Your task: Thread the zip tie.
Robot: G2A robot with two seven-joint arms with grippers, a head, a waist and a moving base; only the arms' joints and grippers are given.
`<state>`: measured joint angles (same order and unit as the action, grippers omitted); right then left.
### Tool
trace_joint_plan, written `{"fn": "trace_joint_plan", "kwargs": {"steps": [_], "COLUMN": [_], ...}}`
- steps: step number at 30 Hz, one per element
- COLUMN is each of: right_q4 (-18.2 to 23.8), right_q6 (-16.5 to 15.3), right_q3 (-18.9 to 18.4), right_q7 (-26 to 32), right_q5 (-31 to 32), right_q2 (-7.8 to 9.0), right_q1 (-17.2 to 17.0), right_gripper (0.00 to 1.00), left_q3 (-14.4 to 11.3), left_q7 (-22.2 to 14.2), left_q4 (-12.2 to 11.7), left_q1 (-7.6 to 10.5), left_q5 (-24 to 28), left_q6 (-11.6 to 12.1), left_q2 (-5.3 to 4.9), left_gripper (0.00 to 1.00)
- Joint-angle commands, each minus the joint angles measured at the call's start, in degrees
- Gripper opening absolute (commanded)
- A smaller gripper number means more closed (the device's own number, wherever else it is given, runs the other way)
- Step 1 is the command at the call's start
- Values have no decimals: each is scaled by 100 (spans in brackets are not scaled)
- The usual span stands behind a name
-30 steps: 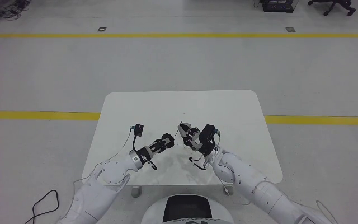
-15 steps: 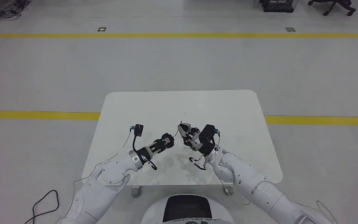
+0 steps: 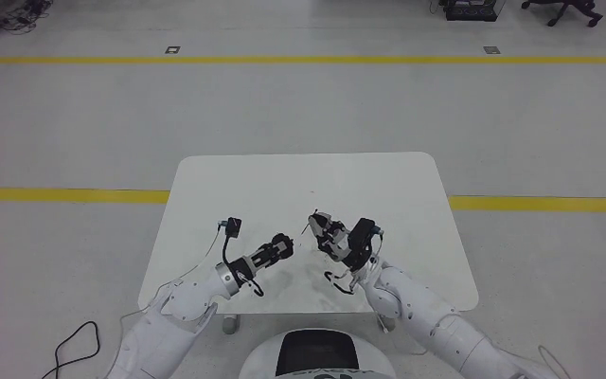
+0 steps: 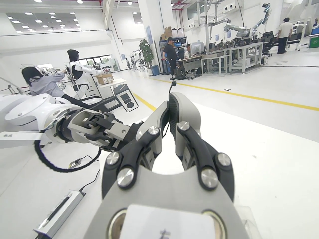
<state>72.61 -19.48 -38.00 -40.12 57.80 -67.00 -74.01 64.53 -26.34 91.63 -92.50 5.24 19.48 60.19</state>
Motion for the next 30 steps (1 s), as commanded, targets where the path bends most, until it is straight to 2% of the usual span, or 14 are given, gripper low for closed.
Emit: {"fn": "trace_joint_plan", "kwargs": {"steps": [1,11,19,30], "right_q4": [-27,-144,-144,149], "right_q6": [0,0,0,163], "right_q3": [76,495,495,211], "right_q7": [-91,-377,-377,-17], "right_q5": [-26,-185,-185,-320], "right_q2": [31,173,173,118], "right_q1": [14,214,214,-68], "right_gripper": [0,0,0,0], "left_q3": [-3,88,85,85], "left_q7": [-60,-343,-396,-396], "left_q4": [14,34,29,29], "left_q1": [-10,-94,-95,-95], "left_q5": [59,254,163,163], "left_q6": [0,0,0,0], "left_q2": [16,128,144,144], "left_gripper": [0,0,0,0]}}
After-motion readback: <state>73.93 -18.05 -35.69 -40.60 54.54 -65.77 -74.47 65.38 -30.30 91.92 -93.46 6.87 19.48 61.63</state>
